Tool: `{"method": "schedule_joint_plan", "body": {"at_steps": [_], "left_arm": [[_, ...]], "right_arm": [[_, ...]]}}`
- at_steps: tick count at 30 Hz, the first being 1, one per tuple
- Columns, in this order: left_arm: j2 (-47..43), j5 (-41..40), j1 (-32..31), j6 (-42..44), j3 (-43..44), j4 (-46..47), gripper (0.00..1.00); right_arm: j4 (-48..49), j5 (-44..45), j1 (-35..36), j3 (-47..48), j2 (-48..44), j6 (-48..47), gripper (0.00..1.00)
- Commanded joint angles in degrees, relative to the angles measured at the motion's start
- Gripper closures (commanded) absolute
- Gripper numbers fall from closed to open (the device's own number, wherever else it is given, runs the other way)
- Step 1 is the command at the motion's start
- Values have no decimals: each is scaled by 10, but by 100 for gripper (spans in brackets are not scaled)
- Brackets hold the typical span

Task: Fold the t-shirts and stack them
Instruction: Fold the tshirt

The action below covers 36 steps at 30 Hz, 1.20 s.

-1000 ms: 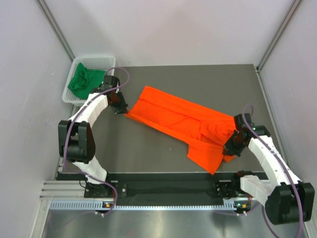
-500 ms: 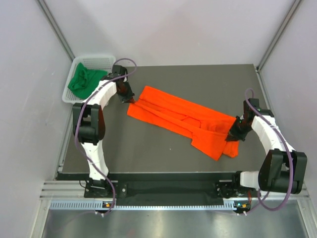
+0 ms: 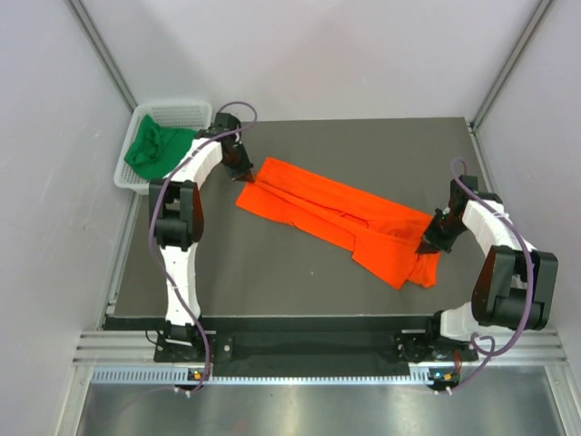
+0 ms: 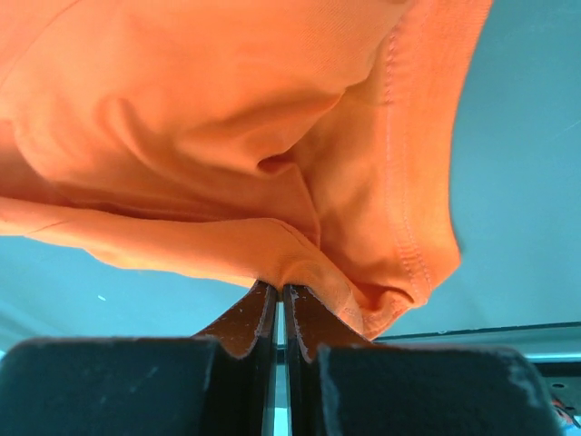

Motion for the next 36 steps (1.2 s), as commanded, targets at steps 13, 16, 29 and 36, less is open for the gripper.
{"method": "schedule_joint_plan", "body": {"at_steps": [13,16,29,36], "left_arm": [[60,-75,-10,70,167,-95,80],[9,-120,-15,101,121,-89,69],[-32,29,-33,127,-65,12,84],[30,8,-29,112,-19,-19,86]], "right_arm": [[5,16,-45,151,103,-57,70],[-21,24,-22,182,71,-64,61],[77,-11,316,227,153,-53,85],[92,-4,347,230,207,-42,92]]}}
